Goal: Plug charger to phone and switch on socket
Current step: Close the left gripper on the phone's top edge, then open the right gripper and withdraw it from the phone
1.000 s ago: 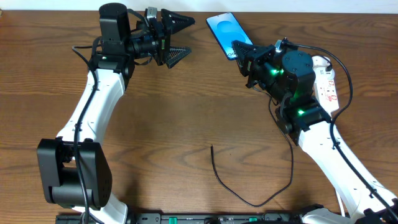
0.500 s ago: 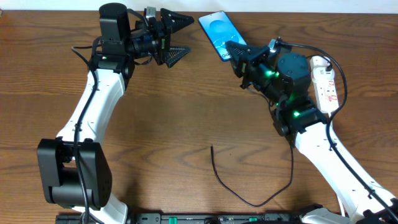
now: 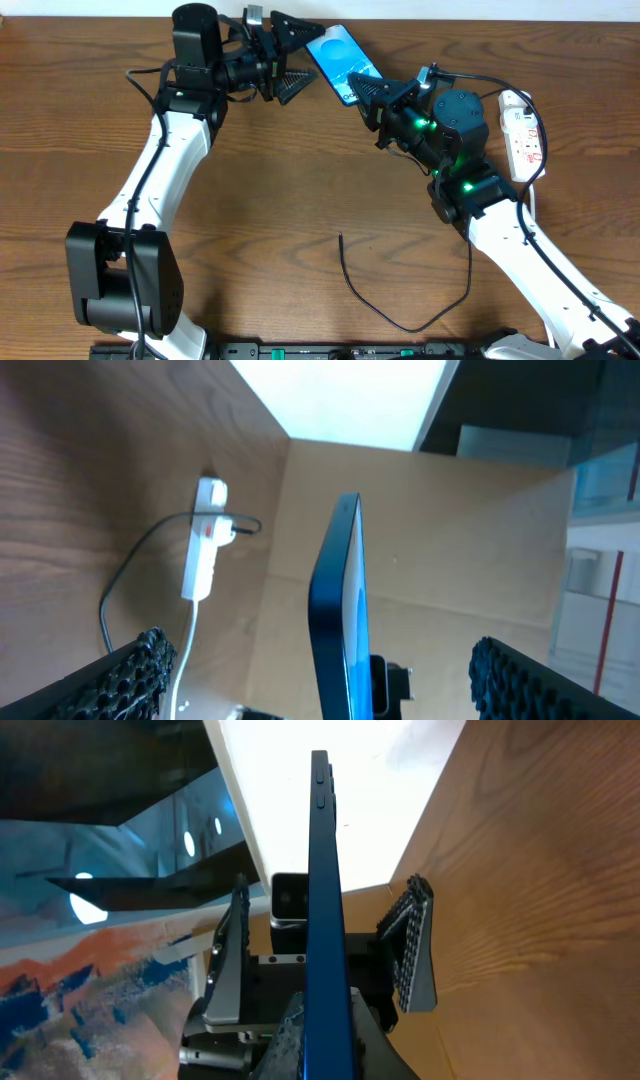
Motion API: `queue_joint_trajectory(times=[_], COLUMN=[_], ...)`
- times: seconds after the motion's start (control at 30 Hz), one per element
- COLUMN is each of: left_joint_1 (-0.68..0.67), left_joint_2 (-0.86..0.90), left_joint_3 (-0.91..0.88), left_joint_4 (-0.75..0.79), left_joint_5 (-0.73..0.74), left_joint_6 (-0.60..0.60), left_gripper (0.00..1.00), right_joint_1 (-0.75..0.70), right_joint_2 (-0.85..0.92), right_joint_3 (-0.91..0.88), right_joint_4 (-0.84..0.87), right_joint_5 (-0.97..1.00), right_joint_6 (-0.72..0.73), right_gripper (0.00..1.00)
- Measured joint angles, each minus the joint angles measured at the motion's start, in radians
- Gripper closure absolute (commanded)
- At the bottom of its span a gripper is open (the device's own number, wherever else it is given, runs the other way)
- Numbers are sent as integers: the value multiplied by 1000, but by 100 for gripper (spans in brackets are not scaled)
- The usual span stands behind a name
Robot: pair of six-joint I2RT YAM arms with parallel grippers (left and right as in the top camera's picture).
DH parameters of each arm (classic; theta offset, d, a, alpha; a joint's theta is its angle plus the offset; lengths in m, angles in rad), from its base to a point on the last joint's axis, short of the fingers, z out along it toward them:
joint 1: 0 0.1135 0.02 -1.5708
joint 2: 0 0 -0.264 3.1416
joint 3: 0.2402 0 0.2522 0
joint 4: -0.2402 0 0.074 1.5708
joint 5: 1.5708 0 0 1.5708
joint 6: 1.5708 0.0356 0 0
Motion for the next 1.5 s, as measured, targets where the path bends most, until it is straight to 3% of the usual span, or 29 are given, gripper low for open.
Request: queue_joint_trajectory(times=[0.6,0.83,1.3,1.5], left_joint_1=[-68,-69,-69,-69], left_joint_2=[0,0,0,0], left_joint_3=[0,0,0,0], left_joint_4=[0,1,21,22], left_joint_5=[-131,-165,-186,-186], left_joint_6=[3,-12,-57,-82], left_gripper=[5,14,14,24], right_joint_1=[20,32,34,34], right_joint_2=[0,0,0,0], right_joint_3=[0,0,0,0], right_joint_4=[0,6,14,14], right_joint_5=[21,24,24,24], right_joint_6=[29,54,124,134], right_gripper=[99,99,99,99])
